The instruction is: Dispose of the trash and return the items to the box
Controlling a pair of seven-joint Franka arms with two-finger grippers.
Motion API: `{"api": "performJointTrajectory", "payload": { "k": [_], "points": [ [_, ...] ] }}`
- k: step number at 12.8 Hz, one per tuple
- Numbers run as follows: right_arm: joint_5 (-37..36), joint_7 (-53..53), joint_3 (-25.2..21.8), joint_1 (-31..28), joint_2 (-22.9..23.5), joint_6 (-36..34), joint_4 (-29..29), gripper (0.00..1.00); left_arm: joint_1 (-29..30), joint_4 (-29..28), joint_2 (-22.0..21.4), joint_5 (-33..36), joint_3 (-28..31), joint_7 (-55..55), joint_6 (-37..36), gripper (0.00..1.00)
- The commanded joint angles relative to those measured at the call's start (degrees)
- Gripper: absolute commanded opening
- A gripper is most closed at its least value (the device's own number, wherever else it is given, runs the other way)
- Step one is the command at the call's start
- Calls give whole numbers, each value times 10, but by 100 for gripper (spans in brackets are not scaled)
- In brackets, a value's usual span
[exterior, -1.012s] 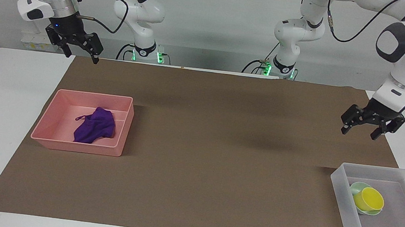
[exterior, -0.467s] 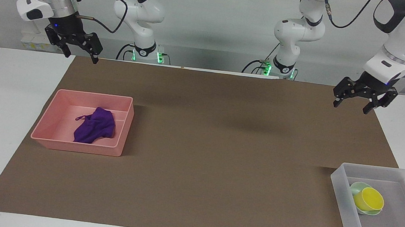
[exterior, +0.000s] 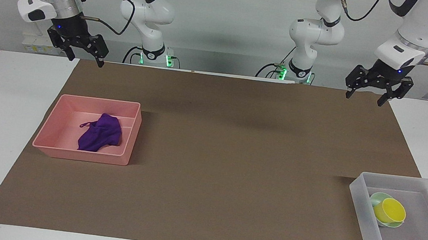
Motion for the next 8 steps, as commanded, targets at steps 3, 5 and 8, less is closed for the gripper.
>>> {"api": "performJointTrajectory", "payload": {
  "k": [3, 5, 8],
  "points": [
    [-2, -17, 0, -4, -9, -4, -9, 100, -7, -61, -38, 5, 10, -6, 9, 100],
    [-2, -17, 0, -4, -9, -4, -9, 100, -7, -64, -39, 5, 10, -6, 11, 100],
    [-2, -17, -1, -5, -9, -5, -10, 100, -5, -64, -39, 5, 10, -5, 14, 100]
  ]
}}
